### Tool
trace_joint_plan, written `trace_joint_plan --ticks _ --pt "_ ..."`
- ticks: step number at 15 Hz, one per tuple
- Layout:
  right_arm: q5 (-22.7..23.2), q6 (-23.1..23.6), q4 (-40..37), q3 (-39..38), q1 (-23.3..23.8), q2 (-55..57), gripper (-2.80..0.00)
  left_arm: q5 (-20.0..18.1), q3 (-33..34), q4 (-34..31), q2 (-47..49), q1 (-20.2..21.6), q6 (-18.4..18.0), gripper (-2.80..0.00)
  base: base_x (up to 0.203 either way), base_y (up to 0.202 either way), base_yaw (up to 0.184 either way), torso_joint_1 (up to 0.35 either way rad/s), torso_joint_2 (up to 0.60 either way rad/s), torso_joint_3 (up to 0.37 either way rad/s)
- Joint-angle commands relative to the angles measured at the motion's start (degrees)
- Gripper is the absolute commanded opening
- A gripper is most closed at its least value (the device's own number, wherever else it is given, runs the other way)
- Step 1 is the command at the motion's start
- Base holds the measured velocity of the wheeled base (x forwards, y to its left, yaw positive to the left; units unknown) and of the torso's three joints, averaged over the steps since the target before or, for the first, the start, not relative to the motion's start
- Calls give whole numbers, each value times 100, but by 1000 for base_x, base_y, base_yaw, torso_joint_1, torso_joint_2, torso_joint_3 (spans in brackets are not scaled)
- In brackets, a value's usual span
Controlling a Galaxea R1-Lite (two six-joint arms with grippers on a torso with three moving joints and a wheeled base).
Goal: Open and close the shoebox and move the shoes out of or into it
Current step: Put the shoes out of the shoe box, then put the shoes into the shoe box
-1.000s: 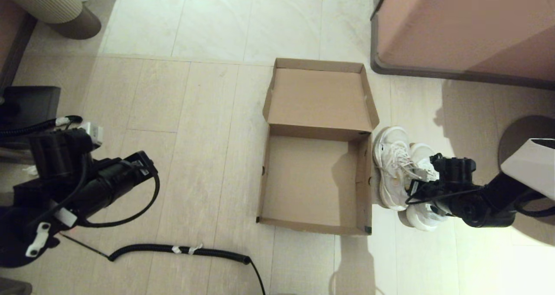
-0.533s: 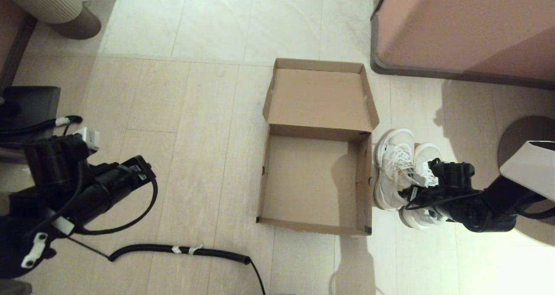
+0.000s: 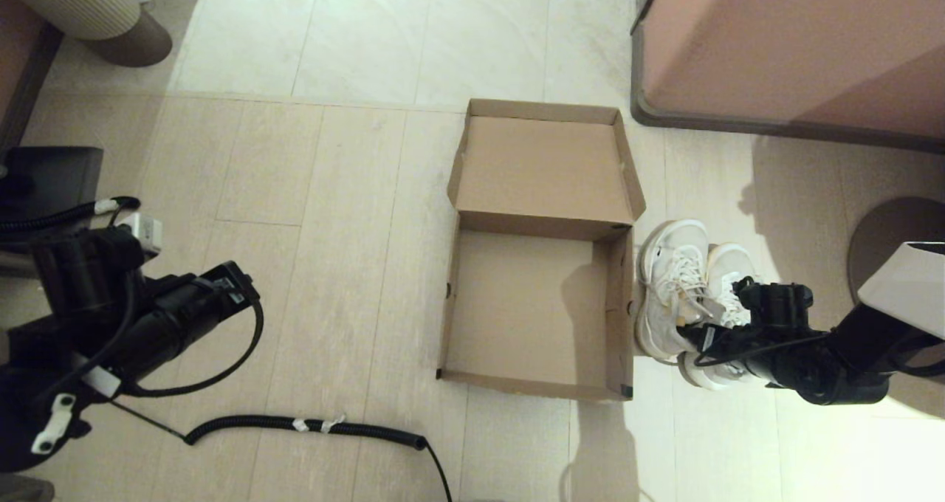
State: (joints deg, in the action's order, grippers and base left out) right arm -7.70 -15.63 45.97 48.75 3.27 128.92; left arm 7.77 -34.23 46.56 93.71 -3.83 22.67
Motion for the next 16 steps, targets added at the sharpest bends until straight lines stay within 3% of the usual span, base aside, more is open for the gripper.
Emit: trace_joint_plan --ticks 1,10,11,16 --pt "-76 -15 26 -102 -2 -176 0 6 -40 29 -19 84 12 -280 0 0 0 0 0 0" --pt "-100 -2 -24 -1069 -11 -1979 0 49 -49 11 -353 93 -26 -280 0 0 0 0 0 0" --pt "-100 3 -26 -1237 -17 -2199 -280 58 12 11 -375 93 -19 -280 0 0 0 0 0 0" --pt "-106 0 9 -2313 -271 -3544 -280 83 696 8 -1030 91 -17 -280 0 0 0 0 0 0"
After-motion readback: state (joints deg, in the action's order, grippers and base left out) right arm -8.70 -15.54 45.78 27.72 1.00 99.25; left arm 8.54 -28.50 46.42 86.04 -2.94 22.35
